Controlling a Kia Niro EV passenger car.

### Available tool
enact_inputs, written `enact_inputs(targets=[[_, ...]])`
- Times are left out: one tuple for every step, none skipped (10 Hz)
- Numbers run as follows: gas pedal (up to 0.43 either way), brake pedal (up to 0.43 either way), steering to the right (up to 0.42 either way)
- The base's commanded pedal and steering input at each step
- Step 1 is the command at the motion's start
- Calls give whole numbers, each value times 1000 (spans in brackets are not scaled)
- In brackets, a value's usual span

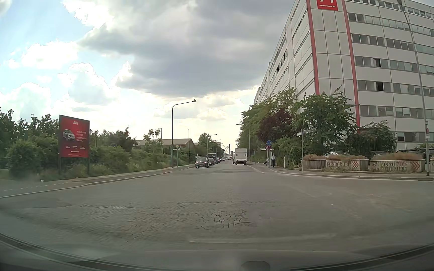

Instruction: Follow the waypoints while adhering to traffic rules and regulations

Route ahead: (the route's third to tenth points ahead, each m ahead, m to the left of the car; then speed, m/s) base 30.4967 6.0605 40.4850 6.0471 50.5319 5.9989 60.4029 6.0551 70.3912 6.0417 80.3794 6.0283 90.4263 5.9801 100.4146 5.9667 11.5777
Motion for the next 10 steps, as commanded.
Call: enact_inputs(targets=[[79, 30, -8], [79, 30, -9], [79, 30, -8], [67, 30, -7], [59, 30, -6], [67, 30, -6], [67, 30, -4], [67, 30, -2], [67, 30, -3], [67, 30, -3]])
